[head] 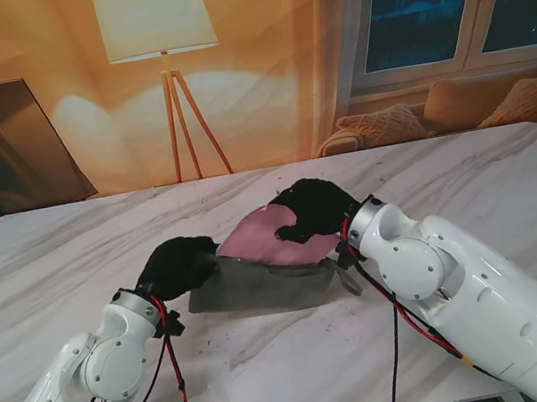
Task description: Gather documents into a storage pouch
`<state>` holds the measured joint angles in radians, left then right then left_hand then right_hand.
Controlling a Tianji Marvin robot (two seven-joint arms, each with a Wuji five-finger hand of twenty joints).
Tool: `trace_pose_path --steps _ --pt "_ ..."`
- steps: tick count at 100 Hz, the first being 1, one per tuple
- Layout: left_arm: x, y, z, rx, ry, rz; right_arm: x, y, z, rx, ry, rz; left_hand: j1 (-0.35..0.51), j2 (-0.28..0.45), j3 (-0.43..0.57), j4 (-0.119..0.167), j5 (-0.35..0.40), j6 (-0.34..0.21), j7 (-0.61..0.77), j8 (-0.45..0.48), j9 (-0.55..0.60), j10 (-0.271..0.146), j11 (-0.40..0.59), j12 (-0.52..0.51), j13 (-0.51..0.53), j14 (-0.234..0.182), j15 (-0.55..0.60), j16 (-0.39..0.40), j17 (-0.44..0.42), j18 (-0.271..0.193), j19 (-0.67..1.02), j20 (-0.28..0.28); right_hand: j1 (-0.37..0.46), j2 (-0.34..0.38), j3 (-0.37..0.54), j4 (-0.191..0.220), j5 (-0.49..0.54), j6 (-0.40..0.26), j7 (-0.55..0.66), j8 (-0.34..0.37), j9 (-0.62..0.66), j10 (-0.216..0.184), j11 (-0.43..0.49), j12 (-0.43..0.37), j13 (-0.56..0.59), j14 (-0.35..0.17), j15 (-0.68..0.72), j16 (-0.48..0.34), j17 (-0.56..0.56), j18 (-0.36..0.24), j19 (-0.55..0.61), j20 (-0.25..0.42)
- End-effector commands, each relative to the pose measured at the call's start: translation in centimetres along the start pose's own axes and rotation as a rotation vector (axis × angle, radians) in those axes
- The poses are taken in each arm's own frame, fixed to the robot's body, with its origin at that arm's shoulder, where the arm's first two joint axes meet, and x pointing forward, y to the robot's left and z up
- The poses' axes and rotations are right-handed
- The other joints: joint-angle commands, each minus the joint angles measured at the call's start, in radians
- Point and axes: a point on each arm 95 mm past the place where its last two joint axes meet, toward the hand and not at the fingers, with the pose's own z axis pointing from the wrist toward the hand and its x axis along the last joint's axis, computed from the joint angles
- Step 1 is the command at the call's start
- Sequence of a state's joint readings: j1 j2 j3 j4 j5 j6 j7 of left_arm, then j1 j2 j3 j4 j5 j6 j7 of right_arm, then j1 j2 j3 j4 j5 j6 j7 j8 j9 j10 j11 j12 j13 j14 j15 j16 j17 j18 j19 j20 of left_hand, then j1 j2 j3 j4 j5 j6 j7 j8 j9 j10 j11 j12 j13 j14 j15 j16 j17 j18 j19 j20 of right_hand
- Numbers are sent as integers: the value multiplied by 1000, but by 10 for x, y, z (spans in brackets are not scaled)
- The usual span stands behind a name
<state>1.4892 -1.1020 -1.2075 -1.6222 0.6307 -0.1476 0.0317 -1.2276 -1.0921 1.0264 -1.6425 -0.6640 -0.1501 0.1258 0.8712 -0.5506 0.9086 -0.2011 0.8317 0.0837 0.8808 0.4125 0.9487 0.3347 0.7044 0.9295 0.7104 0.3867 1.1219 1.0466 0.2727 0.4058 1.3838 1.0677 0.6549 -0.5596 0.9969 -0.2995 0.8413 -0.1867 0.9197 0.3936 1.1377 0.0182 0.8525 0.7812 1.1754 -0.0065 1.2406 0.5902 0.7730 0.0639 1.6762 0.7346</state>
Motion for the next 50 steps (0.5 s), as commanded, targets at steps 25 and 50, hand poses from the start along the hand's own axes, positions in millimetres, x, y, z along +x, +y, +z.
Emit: trace_pose_path --steps 25,50 --pt "4 1 1 -8 12 -6 5 4 4 60 -16 -15 -5 -11 -6 8 -31 24 -8 -7 -26 -34 -11 14 -24 16 -12 -14 -35 -81 -23 -30 30 1 88 22 85 14 69 27 57 71 48 51 67 -53 116 38 48 -43 155 14" --pt "4 -1 1 8 23 4 8 -8 12 106 -18 8 -8 -16 -4 12 -57 18 -26 -3 -66 -41 -34 6 -55 13 -36 -20 -55 -93 -37 -38 8 20 91 14 66 51 63 13 69 82 115 89 103 -88 225 62 89 -59 231 25"
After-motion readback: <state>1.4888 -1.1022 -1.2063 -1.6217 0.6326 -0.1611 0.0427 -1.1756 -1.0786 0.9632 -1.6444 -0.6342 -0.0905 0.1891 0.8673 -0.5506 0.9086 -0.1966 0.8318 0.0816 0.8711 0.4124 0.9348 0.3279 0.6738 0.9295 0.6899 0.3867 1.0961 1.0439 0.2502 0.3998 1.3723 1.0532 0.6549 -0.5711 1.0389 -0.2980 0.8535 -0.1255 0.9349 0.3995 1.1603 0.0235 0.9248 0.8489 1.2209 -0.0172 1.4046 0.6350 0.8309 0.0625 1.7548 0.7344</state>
